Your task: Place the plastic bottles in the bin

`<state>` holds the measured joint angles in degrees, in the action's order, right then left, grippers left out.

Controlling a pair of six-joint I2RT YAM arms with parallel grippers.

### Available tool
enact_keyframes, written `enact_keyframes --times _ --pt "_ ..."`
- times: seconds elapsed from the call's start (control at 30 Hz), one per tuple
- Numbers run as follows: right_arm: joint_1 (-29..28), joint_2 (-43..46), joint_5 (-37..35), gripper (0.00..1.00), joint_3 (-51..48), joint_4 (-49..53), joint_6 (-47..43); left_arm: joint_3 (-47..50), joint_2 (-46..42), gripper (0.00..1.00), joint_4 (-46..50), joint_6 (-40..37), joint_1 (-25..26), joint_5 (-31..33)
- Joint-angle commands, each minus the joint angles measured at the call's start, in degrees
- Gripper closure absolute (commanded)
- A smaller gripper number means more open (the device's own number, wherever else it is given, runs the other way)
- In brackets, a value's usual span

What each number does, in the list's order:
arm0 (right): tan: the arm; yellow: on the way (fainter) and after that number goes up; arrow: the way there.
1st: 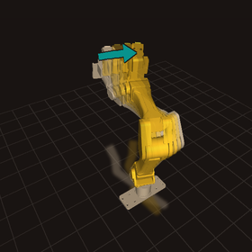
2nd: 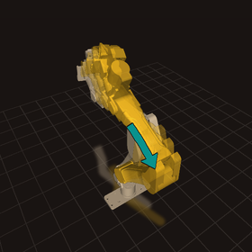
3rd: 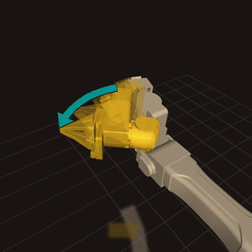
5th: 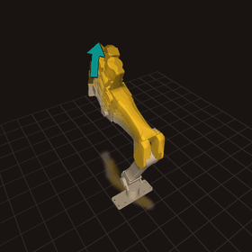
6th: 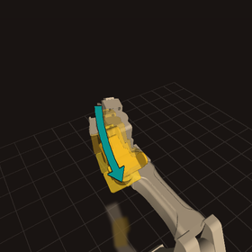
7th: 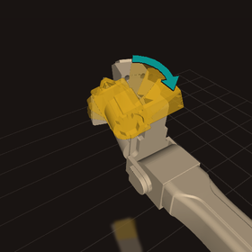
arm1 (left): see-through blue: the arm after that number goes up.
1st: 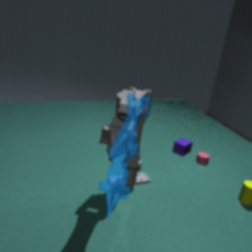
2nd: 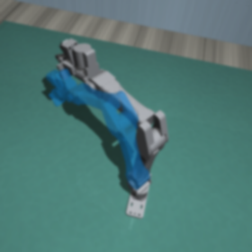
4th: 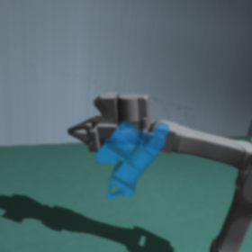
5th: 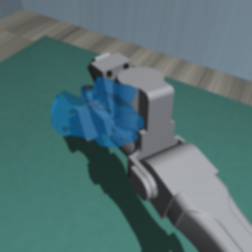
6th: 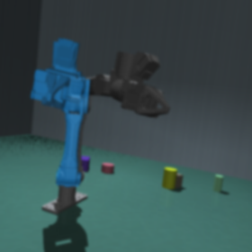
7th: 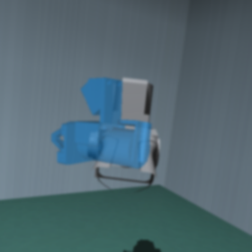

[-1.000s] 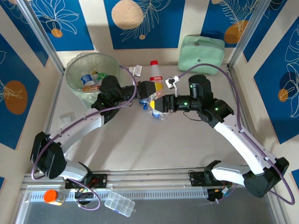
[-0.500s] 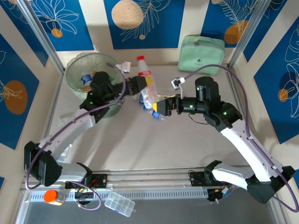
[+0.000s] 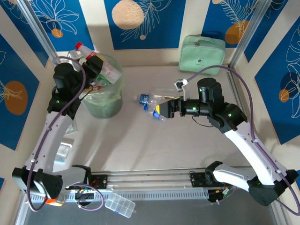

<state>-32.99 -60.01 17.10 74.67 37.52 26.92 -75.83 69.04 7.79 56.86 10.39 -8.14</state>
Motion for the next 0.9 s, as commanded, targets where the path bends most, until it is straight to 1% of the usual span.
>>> enact_keyframes --times 0.0,0.07,0.13,0.27,0.33,0.53,0.57,0.73,0.77,0.83,0.87 --pt "-0.2 1.9 -1.6 0.07 1.4 3.7 -1.3 -6.0 2.1 1.00 11.2 -2.2 -0.6 11.4" --pt "-0.2 2.5 -1.9 0.07 1.2 4.7 -1.3 -8.7 4.1 1.00 16.0 -0.2 -0.7 16.9" --pt "-0.2 2.9 -1.8 0.07 1.1 5.6 -1.3 -11.2 6.6 1.00 19.6 2.3 -0.8 20.6" --pt "-0.2 3.3 -1.6 0.08 1.7 7.5 -2.5 -12.5 11.4 1.00 17.6 4.0 -1.1 20.0" --pt "-0.1 3.3 -1.7 0.07 2.1 8.5 -3.1 -13.6 13.9 1.00 18.0 5.4 -1.5 19.7" --pt "-0.1 3.4 -2.1 0.08 1.7 9.2 -3.3 -15.5 20.1 0.99 18.8 6.3 -1.9 18.1" --pt "-0.1 3.3 -2.1 0.08 1.7 9.2 -3.3 -15.5 20.8 0.95 17.9 6.1 -2.1 17.1" --pt "-0.1 3.0 -2.3 0.08 1.6 9.1 -3.3 -18.0 27.5 0.86 17.6 5.0 -3.4 9.3" --pt "-0.1 2.9 -2.5 0.08 1.5 8.9 -3.2 -18.4 28.4 0.84 18.2 5.3 -3.6 8.5" --pt "-0.1 2.7 -2.9 0.08 1.1 8.6 -2.8 -18.0 29.5 0.75 17.9 5.2 -3.6 7.9" --pt "-0.1 2.6 -2.8 0.08 1.0 8.5 -2.8 -17.8 29.8 0.67 17.9 5.3 -3.6 7.7"
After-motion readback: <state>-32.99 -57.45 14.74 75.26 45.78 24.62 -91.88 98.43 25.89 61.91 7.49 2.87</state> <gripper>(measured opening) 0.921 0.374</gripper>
